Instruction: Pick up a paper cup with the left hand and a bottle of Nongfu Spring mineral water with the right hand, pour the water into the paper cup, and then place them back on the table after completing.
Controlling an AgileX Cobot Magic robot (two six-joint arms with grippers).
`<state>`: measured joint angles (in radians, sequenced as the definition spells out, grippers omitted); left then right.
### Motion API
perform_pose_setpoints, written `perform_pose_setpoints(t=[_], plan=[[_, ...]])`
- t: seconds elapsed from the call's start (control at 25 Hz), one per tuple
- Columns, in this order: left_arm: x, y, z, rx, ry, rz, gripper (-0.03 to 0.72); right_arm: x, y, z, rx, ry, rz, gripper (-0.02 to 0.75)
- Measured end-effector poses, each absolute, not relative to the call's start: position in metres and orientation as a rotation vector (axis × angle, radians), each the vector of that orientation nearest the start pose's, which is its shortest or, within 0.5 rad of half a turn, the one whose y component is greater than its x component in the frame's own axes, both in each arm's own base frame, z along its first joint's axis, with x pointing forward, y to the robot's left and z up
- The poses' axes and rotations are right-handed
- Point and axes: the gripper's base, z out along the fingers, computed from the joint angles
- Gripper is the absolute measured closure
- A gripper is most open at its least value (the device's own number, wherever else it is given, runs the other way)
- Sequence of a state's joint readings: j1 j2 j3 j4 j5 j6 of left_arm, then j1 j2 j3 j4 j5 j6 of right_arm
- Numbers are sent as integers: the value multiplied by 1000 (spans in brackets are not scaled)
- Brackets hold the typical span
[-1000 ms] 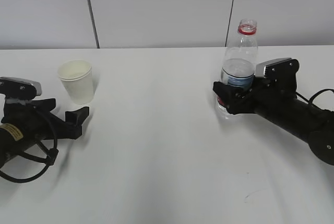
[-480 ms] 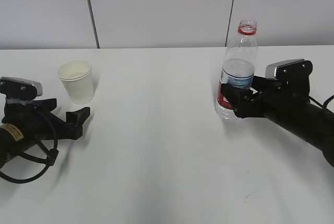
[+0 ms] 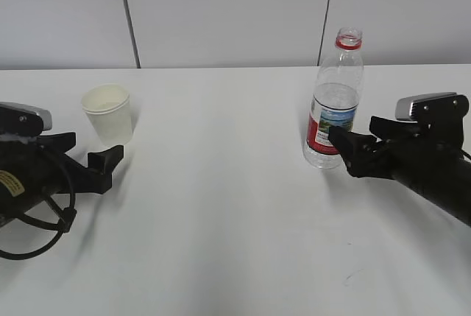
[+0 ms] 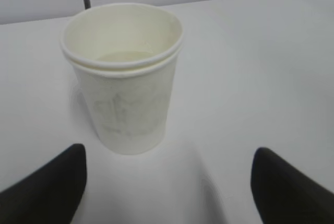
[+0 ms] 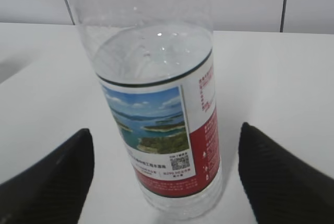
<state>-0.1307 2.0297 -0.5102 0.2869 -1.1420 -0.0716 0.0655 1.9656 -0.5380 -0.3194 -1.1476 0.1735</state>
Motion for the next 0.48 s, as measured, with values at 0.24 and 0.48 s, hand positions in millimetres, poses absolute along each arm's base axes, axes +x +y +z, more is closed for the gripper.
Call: perform_pose_setpoints(t=[0.24, 0.48], plan=[[286, -61, 88, 347, 1860, -301, 102, 290, 45, 122, -231, 1765, 325, 106], [277, -60, 88, 348, 1882, -302, 102, 276, 44, 139, -235, 1725, 320, 109]])
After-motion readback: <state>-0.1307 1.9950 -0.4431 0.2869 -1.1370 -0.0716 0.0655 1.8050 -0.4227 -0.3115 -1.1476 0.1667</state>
